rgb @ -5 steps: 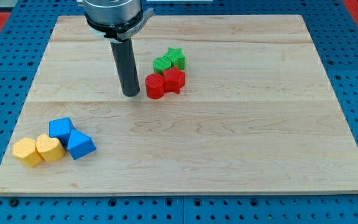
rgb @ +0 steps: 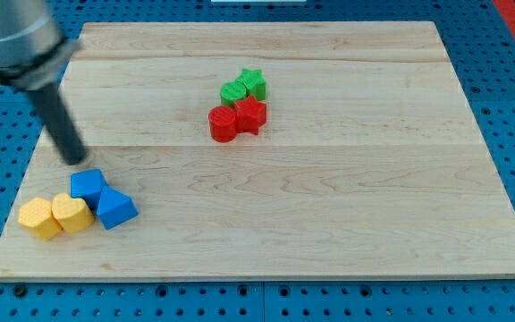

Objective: Move the yellow hexagon slightly upwards

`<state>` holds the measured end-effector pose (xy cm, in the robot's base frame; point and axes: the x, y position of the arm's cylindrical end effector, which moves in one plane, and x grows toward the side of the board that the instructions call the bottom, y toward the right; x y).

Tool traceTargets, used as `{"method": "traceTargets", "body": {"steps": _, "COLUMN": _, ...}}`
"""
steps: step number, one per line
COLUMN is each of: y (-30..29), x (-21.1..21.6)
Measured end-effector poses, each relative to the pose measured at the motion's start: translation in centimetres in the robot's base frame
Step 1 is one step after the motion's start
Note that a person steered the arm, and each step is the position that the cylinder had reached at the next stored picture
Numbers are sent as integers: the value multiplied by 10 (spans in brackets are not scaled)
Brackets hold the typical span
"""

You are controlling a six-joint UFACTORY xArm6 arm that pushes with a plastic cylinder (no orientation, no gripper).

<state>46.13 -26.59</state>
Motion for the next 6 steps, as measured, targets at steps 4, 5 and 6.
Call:
{"method": "traceTargets", "body": {"steps": 4, "y": -38, "x": 124}}
{"method": "traceTargets", "body": {"steps": 5, "y": -11, "x": 152}}
{"method": "traceTargets", "body": {"steps": 6, "y": 21, "x": 152}}
